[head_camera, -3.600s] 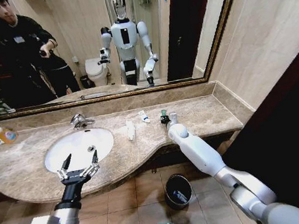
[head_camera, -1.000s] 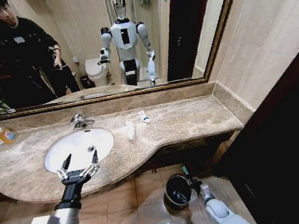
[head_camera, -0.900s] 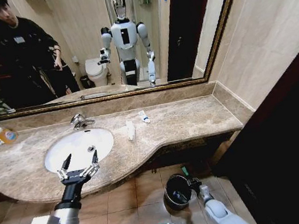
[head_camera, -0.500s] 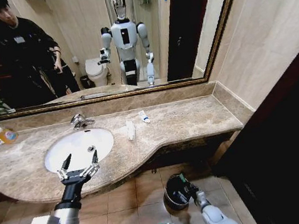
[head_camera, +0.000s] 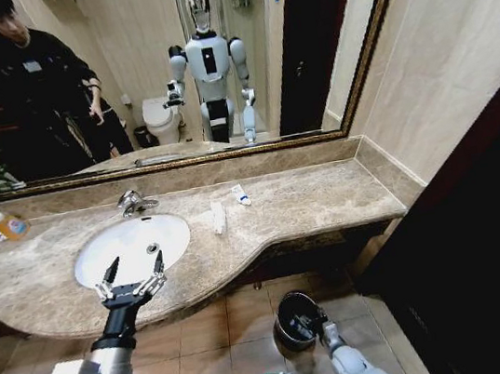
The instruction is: Pick up the trash from the sink and place it in the trash bin.
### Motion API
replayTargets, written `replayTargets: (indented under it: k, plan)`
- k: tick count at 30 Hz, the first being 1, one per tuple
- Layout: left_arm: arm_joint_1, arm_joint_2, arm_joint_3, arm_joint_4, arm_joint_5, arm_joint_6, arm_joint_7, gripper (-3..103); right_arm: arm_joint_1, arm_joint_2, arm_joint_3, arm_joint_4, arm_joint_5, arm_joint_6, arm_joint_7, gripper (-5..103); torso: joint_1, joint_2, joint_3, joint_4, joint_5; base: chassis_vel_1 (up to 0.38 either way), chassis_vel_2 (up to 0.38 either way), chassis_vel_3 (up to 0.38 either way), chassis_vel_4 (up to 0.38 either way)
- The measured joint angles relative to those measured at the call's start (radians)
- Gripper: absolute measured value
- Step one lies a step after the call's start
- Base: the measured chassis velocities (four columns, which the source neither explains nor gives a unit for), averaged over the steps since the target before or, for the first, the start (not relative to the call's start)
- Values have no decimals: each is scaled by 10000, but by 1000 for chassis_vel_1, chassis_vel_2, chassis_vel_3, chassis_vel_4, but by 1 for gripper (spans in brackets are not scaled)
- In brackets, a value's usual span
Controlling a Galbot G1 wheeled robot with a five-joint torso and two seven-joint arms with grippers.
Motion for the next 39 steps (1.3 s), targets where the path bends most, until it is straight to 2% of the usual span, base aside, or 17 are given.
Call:
replayTargets:
  k: [3, 5, 7, 19, 29, 31, 33, 39]
  plan:
    - [0, 0, 0, 0, 0, 1, 0, 100, -20, 11, 0, 38, -18, 0, 13, 92, 0, 0, 0, 0, 0, 0, 0, 0, 0]
    - [0, 0, 0, 0, 0, 0, 0, 100, -25, 13, 1, 66, -21, 0, 26, 92, 0, 0, 0, 0, 0, 0, 0, 0, 0]
    - [0, 0, 0, 0, 0, 0, 0, 100, -24, 7, 12, 117, -20, -1, 110, 99, 0, 0, 0, 0, 0, 0, 0, 0, 0]
    - [0, 0, 0, 0, 1, 0, 0, 100, -598, -400, 74, 1176, 152, 47, 501, 100, 0, 0, 0, 0, 0, 0, 0, 0, 0]
    - [0, 0, 0, 0, 0, 0, 0, 100, -1685, -1026, 199, 3424, 744, 55, 748, 100, 0, 0, 0, -1, 0, 0, 0, 0, 0]
    - [0, 0, 0, 0, 0, 0, 0, 100, -1793, -1090, 257, 3709, 644, 157, 866, 100, -1, 0, 0, -1, 2, 0, 0, 0, 0]
    - [0, 0, 0, 0, 0, 0, 0, 100, -1947, -1190, 460, 4157, -212, 650, 1236, 100, 0, 0, 0, -1, 0, 0, 0, 0, 0]
    - [0, 0, 0, 0, 0, 0, 1, 100, -2209, -1286, 593, 5235, -687, 835, 1439, 100, 0, 0, 0, -1, 1, 0, 0, 0, 0]
